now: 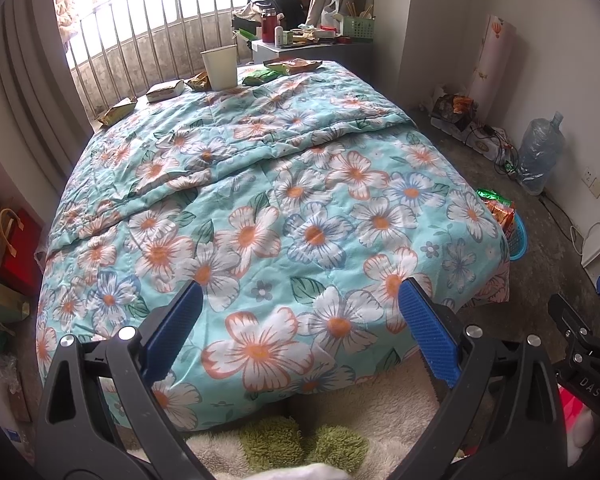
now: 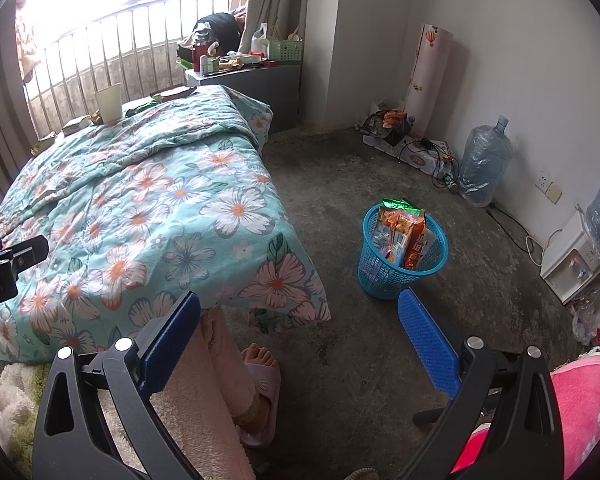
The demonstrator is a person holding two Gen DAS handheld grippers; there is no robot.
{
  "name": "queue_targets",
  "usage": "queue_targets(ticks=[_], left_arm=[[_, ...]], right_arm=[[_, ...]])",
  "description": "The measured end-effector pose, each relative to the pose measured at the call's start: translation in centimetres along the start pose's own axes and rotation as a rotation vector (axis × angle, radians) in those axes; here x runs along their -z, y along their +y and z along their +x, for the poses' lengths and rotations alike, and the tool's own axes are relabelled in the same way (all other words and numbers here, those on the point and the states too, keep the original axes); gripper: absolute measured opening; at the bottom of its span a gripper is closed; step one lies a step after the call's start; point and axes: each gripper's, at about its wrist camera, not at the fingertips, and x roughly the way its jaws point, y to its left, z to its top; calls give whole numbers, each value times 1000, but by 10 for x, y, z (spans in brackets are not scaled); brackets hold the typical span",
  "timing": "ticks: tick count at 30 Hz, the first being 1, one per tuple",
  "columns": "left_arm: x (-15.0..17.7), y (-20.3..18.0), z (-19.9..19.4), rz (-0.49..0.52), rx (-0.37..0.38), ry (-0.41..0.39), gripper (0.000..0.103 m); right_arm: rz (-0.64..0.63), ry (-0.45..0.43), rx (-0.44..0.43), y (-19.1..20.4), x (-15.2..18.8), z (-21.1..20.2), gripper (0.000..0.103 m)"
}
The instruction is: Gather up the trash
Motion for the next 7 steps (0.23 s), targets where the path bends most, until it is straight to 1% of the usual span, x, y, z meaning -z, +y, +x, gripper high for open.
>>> queue_targets(ticks=[7], left_arm=[[1, 2, 0, 1, 0, 1, 94]], right_arm=[[0, 0, 0, 0, 0, 0, 96]])
